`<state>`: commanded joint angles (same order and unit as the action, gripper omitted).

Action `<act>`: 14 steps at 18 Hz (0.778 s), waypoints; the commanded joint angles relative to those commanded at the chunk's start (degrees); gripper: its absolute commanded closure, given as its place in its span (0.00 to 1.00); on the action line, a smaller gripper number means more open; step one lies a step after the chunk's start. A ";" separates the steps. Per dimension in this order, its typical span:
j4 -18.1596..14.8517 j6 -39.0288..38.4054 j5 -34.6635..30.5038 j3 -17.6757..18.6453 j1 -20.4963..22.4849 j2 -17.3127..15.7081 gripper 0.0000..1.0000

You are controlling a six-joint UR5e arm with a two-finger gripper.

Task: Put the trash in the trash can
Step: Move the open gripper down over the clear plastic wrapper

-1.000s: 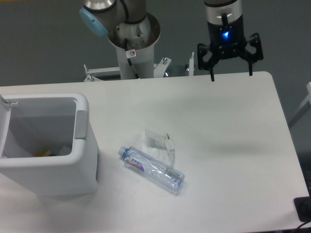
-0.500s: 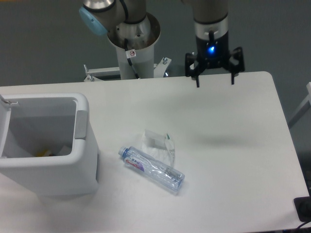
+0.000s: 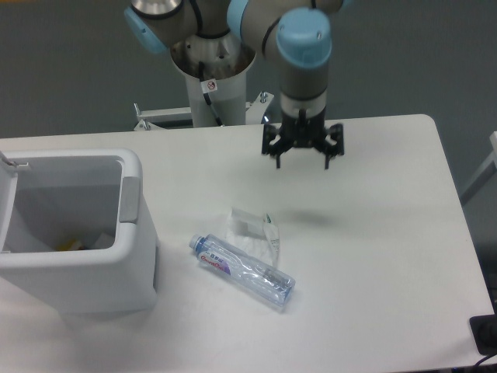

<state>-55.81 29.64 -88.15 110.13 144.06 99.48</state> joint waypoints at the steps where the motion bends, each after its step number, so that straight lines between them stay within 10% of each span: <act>1: 0.09 -2.02 0.26 -0.35 -0.53 0.62 0.00; 14: 2.37 -22.34 1.51 -1.41 -6.33 9.49 0.00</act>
<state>-53.44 7.30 -86.64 108.72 137.73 108.97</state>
